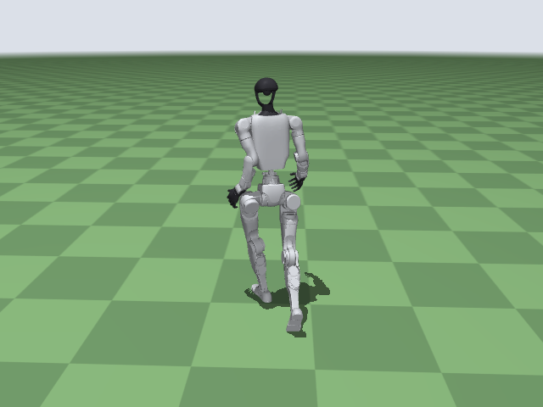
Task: Walk run
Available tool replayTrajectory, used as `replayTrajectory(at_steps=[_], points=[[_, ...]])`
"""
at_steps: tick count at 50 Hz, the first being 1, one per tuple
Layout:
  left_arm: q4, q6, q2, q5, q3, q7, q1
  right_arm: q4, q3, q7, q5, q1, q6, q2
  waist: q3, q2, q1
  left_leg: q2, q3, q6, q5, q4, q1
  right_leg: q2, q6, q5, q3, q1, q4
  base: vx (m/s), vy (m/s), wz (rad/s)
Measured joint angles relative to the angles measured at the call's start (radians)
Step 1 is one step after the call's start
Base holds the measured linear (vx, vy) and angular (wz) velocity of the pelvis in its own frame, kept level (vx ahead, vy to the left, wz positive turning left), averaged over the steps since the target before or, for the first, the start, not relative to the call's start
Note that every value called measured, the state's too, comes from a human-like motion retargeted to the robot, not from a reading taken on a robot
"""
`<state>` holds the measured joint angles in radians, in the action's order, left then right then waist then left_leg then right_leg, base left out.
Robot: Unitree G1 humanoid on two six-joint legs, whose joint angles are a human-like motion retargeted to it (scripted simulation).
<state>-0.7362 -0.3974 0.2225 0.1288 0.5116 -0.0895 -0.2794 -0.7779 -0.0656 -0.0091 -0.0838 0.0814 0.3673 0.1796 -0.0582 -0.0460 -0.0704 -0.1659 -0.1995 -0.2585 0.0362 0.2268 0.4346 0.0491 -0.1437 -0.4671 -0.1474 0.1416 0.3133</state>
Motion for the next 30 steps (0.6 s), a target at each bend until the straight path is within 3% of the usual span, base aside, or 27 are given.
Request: replayTrajectory(at_steps=[2, 3, 5, 10, 13, 17, 18, 20, 22, 23, 24, 25, 27, 30], points=[[0.021, -0.002, -0.021, -0.028, -0.029, -0.009, 0.058, -0.047, 0.031, 0.003, -0.008, 0.051, -0.004, -0.006, 0.016, 0.003, -0.077, -0.027, 0.060, -0.001, 0.066, 0.047, -0.059, -0.019, -0.009, -0.056, -0.031, -0.105, 0.318, 1.24, -0.35, 1.16], [0.033, 0.002, -0.037, -0.050, -0.044, -0.034, 0.103, -0.067, 0.033, 0.019, -0.003, 0.070, -0.002, -0.009, 0.023, 0.034, -0.088, 0.003, 0.084, 0.006, 0.092, 0.051, -0.088, 0.004, -0.006, -0.056, -0.036, -0.144, 0.381, 1.21, -0.34, 0.70], [0.073, 0.009, -0.066, -0.108, -0.078, -0.124, 0.194, -0.082, 0.018, 0.096, 0.034, 0.127, 0.013, -0.007, 0.025, 0.082, -0.098, 0.043, 0.120, 0.012, 0.142, 0.059, -0.138, 0.044, 0.006, 0.042, -0.022, -0.241, 0.463, 1.08, -0.36, 0.34], [0.270, 0.019, -0.153, -0.219, -0.172, -0.232, 0.288, 0.041, 0.006, 0.209, 0.192, 0.337, 0.056, 0.080, 0.025, 0.092, -0.119, 0.026, 0.159, 0.026, 0.133, -0.042, -0.295, 0.002, 0.045, 0.339, 0.016, -0.488, 0.461, 1.26, -0.47, 0.52], [0.438, 0.007, -0.230, -0.285, -0.260, -0.226, 0.262, 0.142, -0.029, 0.185, 0.231, 0.434, 0.100, 0.140, 0.022, 0.125, -0.237, -0.001, 0.233, 0.057, 0.044, -0.114, -0.406, -0.094, 0.070, 0.414, -0.075, -0.606, 0.227, 1.08, -0.37, 1.58], [0.573, -0.006, -0.276, -0.323, -0.309, -0.239, 0.181, 0.252, -0.065, 0.141, 0.246, 0.477, 0.113, 0.134, 0.008, 0.154, -0.342, 0.019, 0.232, 0.133, -0.098, -0.148, -0.533, -0.068, 0.079, 0.523, 0.031, -0.665, -0.105, 1.31, -0.63, 0.91], [0.589, -0.008, -0.278, -0.321, -0.312, -0.249, 0.156, 0.278, -0.071, 0.123, 0.244, 0.472, 0.116, 0.117, 0.002, 0.163, -0.341, 0.026, 0.223, 0.151, -0.140, -0.139, -0.555, -0.088, 0.078, 0.533, -0.022, -0.662, -0.146, 1.47, -0.78, 0.01], [0.603, -0.013, -0.271, -0.303, -0.319, -0.269, 0.099, 0.331, -0.079, 0.073, 0.222, 0.450, 0.122, 0.071, -0.013, 0.175, -0.336, 0.024, 0.227, 0.184, -0.257, -0.090, -0.587, -0.094, 0.198, 0.448, -0.105, -0.653, -0.144, 1.33, -0.62, -0.06], [0.575, -0.036, -0.257, -0.244, -0.315, -0.284, 0.025, 0.381, -0.071, -0.001, 0.175, 0.414, 0.134, 0.005, -0.034, 0.168, -0.320, 0.016, 0.184, 0.224, -0.441, 0.057, -0.570, -0.078, 0.245, 0.490, -0.052, -0.623, -0.075, 1.51, -0.80, -0.39], [0.542, -0.060, -0.248, -0.193, -0.297, -0.295, -0.024, 0.402, -0.049, -0.044, 0.152, 0.398, 0.145, -0.031, -0.038, 0.163, -0.291, 0.014, 0.140, 0.226, -0.530, 0.193, -0.534, -0.030, 0.244, 0.534, 0.074, -0.593, -0.036, 1.59, -0.93, -1.10], [0.496, -0.082, -0.241, -0.133, -0.284, -0.294, -0.056, 0.408, -0.041, -0.083, 0.142, 0.351, 0.158, -0.066, -0.012, 0.183, -0.260, 0.075, 0.107, 0.218, -0.560, 0.413, -0.471, 0.008, 0.248, 0.584, 0.074, -0.565, 0.016, 1.29, -0.72, -1.27], [0.442, -0.104, -0.236, -0.066, -0.273, -0.287, -0.079, 0.407, -0.041, -0.120, 0.139, 0.289, 0.172, -0.100, 0.028, 0.215, -0.228, 0.168, 0.079, 0.206, -0.560, 0.674, -0.393, 0.040, 0.254, 0.638, 0.012, -0.538, 0.075, 0.84, -0.39, -1.03], [0.362, -0.162, -0.165, 0.047, -0.250, -0.231, -0.125, 0.405, 0.019, -0.167, 0.167, 0.144, 0.213, -0.111, 0.008, 0.152, -0.205, 0.041, 0.091, 0.200, -0.547, 0.720, -0.283, -0.051, 0.237, 0.667, 0.026, -0.453, 0.025, 1.01, -0.37, -0.80], [0.355, -0.213, -0.094, 0.034, -0.231, -0.224, -0.246, 0.459, 0.109, -0.149, 0.213, 0.015, 0.255, -0.099, -0.018, 0.090, -0.181, 0.013, 0.010, 0.102, -0.411, 0.743, -0.125, -0.077, 0.245, 0.702, 0.108, -0.356, -0.034, 1.46, -0.38, -0.54]])
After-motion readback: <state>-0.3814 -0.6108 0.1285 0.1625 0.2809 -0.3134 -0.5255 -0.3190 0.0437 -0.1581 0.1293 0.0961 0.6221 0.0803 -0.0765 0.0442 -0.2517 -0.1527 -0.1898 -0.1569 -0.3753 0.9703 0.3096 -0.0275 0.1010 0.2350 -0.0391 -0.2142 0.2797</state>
